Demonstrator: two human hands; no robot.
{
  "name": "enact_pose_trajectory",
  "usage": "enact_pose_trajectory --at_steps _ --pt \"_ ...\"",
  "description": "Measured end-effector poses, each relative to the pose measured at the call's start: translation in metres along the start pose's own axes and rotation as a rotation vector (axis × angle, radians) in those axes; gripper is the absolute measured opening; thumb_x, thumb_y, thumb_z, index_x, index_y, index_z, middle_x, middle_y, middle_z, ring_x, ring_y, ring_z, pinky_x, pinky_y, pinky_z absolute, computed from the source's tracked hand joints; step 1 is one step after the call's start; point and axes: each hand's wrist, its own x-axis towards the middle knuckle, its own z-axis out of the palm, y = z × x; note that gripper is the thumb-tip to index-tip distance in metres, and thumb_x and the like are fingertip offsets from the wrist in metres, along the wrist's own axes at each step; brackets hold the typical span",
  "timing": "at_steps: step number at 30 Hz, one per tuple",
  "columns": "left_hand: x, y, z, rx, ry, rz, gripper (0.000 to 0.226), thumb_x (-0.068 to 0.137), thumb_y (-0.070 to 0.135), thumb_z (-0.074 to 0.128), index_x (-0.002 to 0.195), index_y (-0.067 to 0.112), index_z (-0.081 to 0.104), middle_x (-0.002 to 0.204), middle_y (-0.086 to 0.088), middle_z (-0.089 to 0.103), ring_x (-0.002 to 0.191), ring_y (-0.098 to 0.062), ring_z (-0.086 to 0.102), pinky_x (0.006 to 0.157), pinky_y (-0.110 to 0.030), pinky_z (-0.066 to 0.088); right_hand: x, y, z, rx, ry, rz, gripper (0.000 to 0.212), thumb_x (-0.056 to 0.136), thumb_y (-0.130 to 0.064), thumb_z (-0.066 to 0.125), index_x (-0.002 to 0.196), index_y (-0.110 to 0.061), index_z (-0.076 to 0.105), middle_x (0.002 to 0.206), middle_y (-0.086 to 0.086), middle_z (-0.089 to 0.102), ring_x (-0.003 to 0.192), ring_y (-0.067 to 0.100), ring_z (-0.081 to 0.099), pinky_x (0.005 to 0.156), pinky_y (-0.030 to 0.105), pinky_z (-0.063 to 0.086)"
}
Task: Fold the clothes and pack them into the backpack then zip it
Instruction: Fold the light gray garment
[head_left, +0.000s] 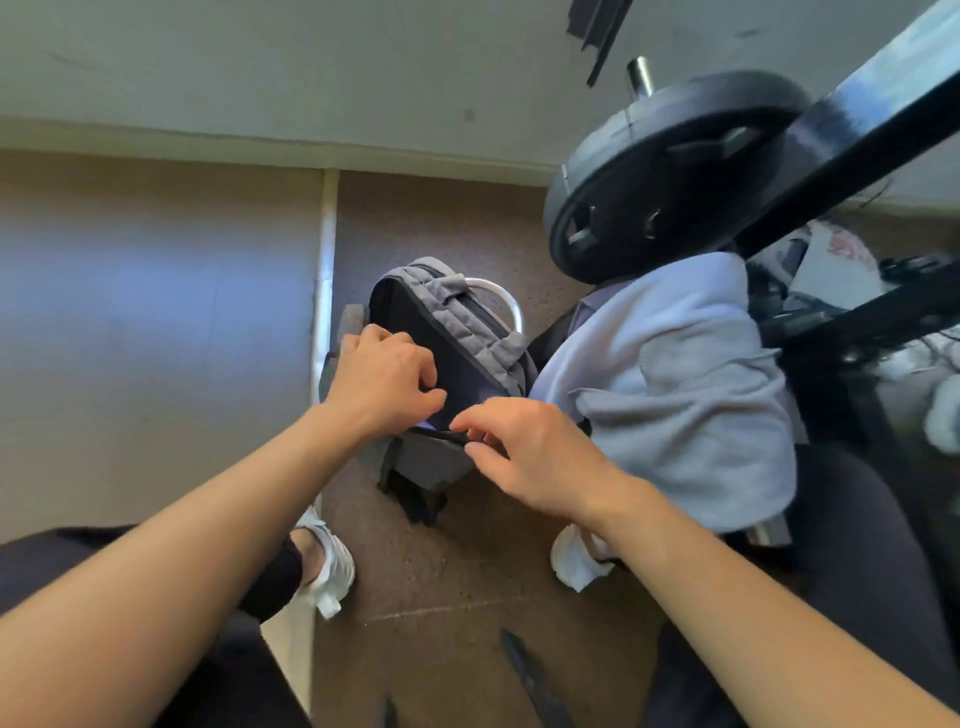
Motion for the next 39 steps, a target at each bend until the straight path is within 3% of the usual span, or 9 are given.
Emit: enact_pose_trajectory --at_steps 4,11,16,23,27,31,34,37,39 --pt "-0.025 0.038 -0.006 -0.385 0.054 0.212 0.014 0.086 0.042 0.067 0.089 0.030 0.075 0.092 0.011 0.069 0.090 -0.013 0.065 0.080 -0.039 0.055 -0.054 0.003 -0.029 -0.086 0.281 -0.047 0.029 0.087 -0.018 0.067 0.115 -0.018 0.070 0.093 0.000 0.071 0.087 0.023 0.066 0.075 0.045 0.056" --pt "-0.057 0.131 0.004 -0.870 0.144 0.156 0.022 0.089 0.024 0.073 0.111 0.023 0.070 0.106 0.012 0.072 0.097 -0.005 0.068 0.088 -0.039 0.059 -0.139 0.047 -0.073 -0.154 0.907 0.154 0.031 0.082 -0.004 0.072 0.113 -0.010 0.070 0.110 0.006 0.067 0.102 0.026 0.058 0.092 0.036 0.050" --pt "-0.053 0.200 0.005 -0.764 0.018 0.206 0.066 0.084 0.033 0.080 0.140 0.025 0.047 0.134 0.007 0.058 0.122 -0.008 0.054 0.101 -0.026 0.046 -0.146 0.072 -0.077 0.291 0.806 0.353 0.057 0.082 -0.018 0.080 0.135 -0.017 0.058 0.124 -0.003 0.054 0.114 0.010 0.053 0.098 0.026 0.045" --pt "-0.071 0.227 0.004 -0.570 0.268 0.082 0.026 0.080 0.025 0.068 0.073 0.020 0.044 0.064 0.004 0.054 0.069 -0.029 0.057 0.062 -0.044 0.048 -0.162 0.085 -0.079 0.516 0.871 0.362 0.050 0.081 -0.010 0.077 0.128 -0.022 0.062 0.113 0.003 0.053 0.099 0.006 0.057 0.091 0.033 0.056" --pt "-0.100 0.230 -0.011 -0.398 0.510 0.301 0.026 0.088 0.013 0.061 0.076 0.031 0.045 0.065 0.012 0.043 0.062 -0.016 0.043 0.059 -0.031 0.032 -0.174 0.077 -0.087 0.310 0.645 0.223 0.083 0.065 -0.020 0.062 0.144 -0.038 0.047 0.146 -0.007 0.040 0.129 0.020 0.037 0.109 0.037 0.039" --pt "-0.120 0.226 -0.022 -0.382 0.569 0.528 0.028 0.090 -0.002 0.060 0.110 0.014 0.071 0.099 0.005 0.059 0.088 -0.017 0.058 0.076 -0.024 0.046 -0.176 0.067 -0.083 0.106 0.504 0.246 0.099 0.058 -0.040 0.065 0.151 -0.046 0.030 0.158 -0.015 0.025 0.140 0.024 0.023 0.112 0.043 0.029" --pt "-0.146 0.223 -0.035 -0.635 0.460 0.549 0.035 0.088 -0.014 0.053 0.108 0.010 0.069 0.092 0.006 0.068 0.085 -0.007 0.063 0.076 -0.024 0.050 -0.178 0.069 -0.081 0.091 0.658 0.195 0.072 0.070 -0.040 0.071 0.139 -0.040 0.050 0.147 -0.010 0.047 0.130 0.024 0.036 0.106 0.046 0.037" --pt "-0.165 0.212 -0.046 -0.848 0.439 0.544 0.021 0.097 -0.007 0.047 0.100 0.007 0.062 0.087 0.001 0.065 0.082 -0.007 0.058 0.073 -0.024 0.048 -0.182 0.071 -0.081 0.183 0.891 0.134 0.017 0.078 -0.026 0.072 0.095 -0.024 0.072 0.103 -0.007 0.072 0.103 0.023 0.057 0.086 0.050 0.051" --pt "-0.172 0.200 -0.052 -0.928 0.454 0.528 0.018 0.100 -0.001 0.045 0.101 0.003 0.062 0.091 -0.009 0.064 0.087 -0.012 0.058 0.079 -0.028 0.049 -0.188 0.066 -0.081 0.278 0.902 0.139 0.008 0.080 -0.014 0.074 0.087 -0.018 0.072 0.086 -0.001 0.072 0.086 0.023 0.063 0.075 0.046 0.054"
